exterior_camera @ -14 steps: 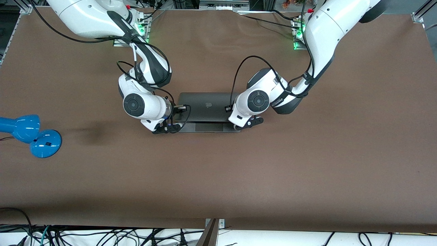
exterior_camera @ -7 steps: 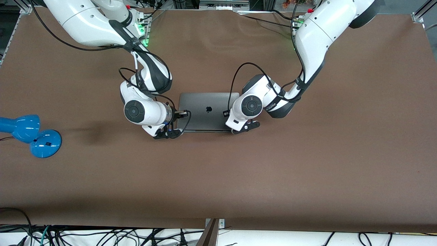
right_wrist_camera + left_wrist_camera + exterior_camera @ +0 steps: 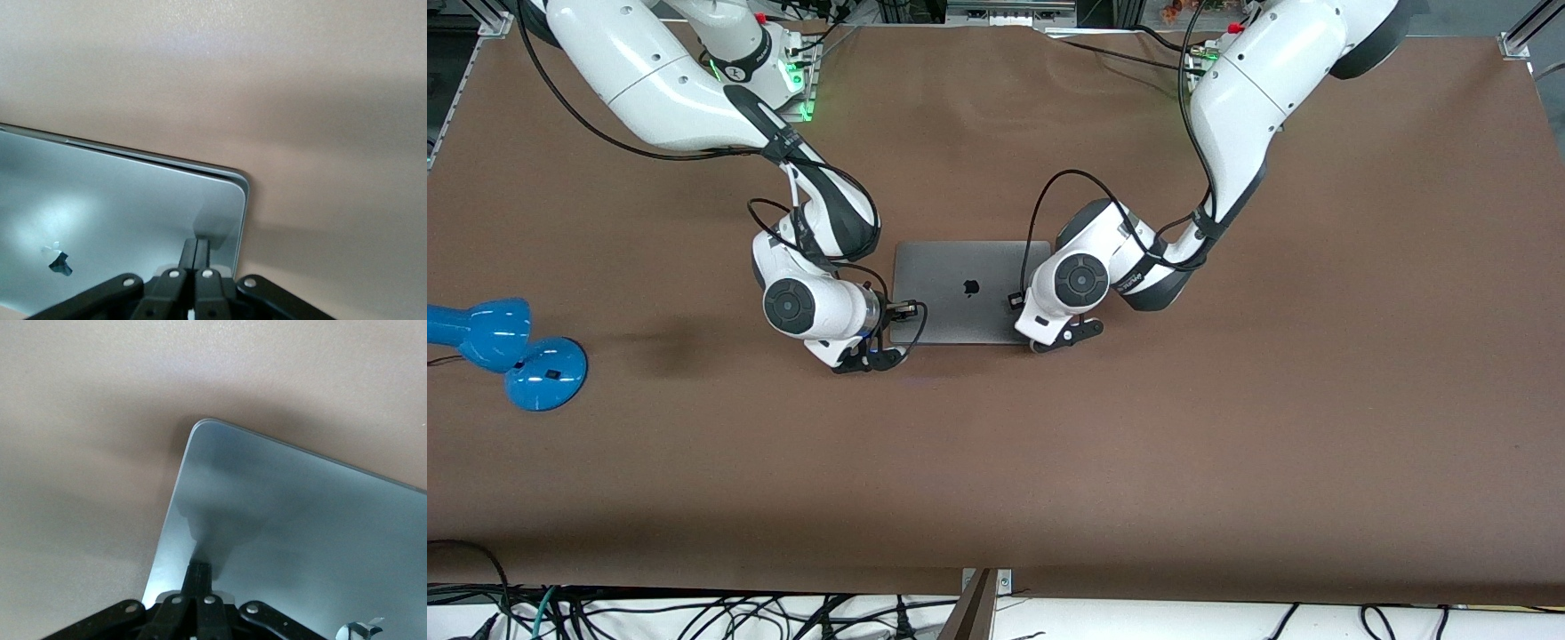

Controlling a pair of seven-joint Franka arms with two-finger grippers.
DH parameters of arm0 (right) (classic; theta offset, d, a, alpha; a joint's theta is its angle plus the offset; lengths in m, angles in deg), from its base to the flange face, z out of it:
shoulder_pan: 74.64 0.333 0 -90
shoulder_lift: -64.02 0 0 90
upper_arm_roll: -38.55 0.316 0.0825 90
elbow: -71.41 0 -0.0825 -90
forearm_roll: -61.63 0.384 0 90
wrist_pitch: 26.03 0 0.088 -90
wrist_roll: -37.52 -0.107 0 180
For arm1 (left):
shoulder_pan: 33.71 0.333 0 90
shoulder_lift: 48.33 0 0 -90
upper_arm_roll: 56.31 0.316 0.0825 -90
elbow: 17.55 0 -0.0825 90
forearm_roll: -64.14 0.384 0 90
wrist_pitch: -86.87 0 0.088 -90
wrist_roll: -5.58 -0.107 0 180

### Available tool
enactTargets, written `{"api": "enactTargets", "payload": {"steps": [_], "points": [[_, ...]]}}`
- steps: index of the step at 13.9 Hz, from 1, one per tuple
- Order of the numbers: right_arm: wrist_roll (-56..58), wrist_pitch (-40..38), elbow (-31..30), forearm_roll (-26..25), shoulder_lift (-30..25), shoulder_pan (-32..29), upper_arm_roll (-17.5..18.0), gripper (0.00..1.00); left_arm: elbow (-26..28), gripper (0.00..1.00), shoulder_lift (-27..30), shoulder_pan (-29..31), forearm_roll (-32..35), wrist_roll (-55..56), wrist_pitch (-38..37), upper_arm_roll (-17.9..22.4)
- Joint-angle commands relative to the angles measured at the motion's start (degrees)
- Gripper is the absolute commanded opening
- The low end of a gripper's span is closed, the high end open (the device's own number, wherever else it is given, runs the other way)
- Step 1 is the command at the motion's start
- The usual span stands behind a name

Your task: Close laptop with both arms from behind

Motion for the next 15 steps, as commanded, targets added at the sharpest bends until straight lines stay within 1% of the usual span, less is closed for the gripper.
{"api": "enactTargets", "payload": {"steps": [1, 4, 8, 9, 10, 11, 13, 14, 15], "points": [[0.26, 2.07, 1.33, -0.82, 1.76, 0.53, -0.15, 0.04, -1.94, 0.00, -2.02, -1.23, 2.02, 0.58, 0.80, 1.29], [0.17, 2.96, 1.33, -1.17, 2.12, 1.24, -0.15, 0.04, -1.94, 0.00, -2.20, -1.23, 2.02, 0.49, 1.68, 1.47], [0.26, 4.72, 1.33, -1.26, 3.26, 2.73, -1.90, 0.04, -1.94, 0.00, -2.11, -1.23, 2.02, 0.66, 1.68, 1.47], [0.26, 4.98, 1.33, -1.26, 3.35, 2.73, -1.90, 0.05, -1.94, 0.05, -2.02, -1.06, 1.93, 0.93, 1.59, 1.47], [0.26, 4.99, 1.33, -1.26, 3.35, 2.73, -1.90, 0.04, -2.02, 0.48, -1.85, -0.89, 2.02, 1.10, 1.50, 1.38], [0.52, 4.99, 1.41, -1.26, 3.26, 2.73, -1.90, 0.05, -2.02, 0.99, -1.41, -0.88, 2.19, 1.02, 1.50, 1.47], [0.70, 4.20, 2.29, -0.74, 2.83, 2.56, -1.90, 0.06, -2.02, 1.00, -0.27, -0.36, 2.28, 0.75, 1.24, 1.56], [0.70, 3.06, 2.47, -0.56, 2.04, 2.38, -1.99, 0.08, -1.94, 1.00, 0.69, -0.01, 2.28, 0.67, 0.54, 1.64], [0.70, 1.14, 2.64, -0.73, 0.73, 2.29, -1.99, 0.19, -1.94, 1.00, 2.10, 0.43, 2.28, 0.58, -1.29, 1.73]]}}
